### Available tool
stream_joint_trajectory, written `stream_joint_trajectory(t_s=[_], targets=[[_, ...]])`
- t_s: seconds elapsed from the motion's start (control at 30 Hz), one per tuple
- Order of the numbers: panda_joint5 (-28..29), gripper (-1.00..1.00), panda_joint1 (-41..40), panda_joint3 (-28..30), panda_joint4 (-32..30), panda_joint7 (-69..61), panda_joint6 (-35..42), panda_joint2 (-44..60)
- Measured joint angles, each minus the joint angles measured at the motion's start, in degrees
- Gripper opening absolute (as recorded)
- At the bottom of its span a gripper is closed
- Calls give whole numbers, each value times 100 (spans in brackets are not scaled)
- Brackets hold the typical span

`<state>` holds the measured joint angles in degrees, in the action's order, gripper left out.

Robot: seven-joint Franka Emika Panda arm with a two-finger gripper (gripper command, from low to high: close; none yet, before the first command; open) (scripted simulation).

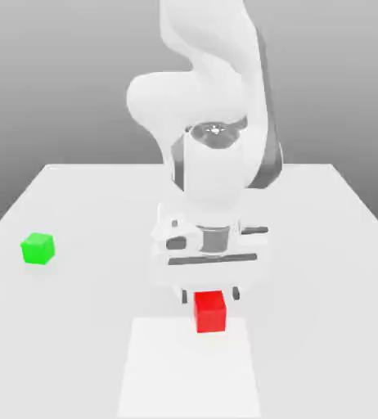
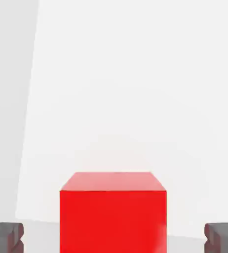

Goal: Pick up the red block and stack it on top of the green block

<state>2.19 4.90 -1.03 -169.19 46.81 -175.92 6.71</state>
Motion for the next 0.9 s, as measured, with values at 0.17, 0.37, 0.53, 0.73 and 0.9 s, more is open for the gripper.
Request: stream_joint_trajectory(t_s=[0.17, 0.37, 0.53, 0.73, 0.9], targets=[[23, -100, 31, 37, 22, 17, -150, 174], [-65, -100, -5, -29, -42, -41, 250, -291], [-230, -100, 87, 16, -185, -162, 1125, -1307], [54, -100, -1154, 646, -76, 711, 1584, -1696], [370, -100, -2415, 1282, 61, 1612, 1816, -1822]])
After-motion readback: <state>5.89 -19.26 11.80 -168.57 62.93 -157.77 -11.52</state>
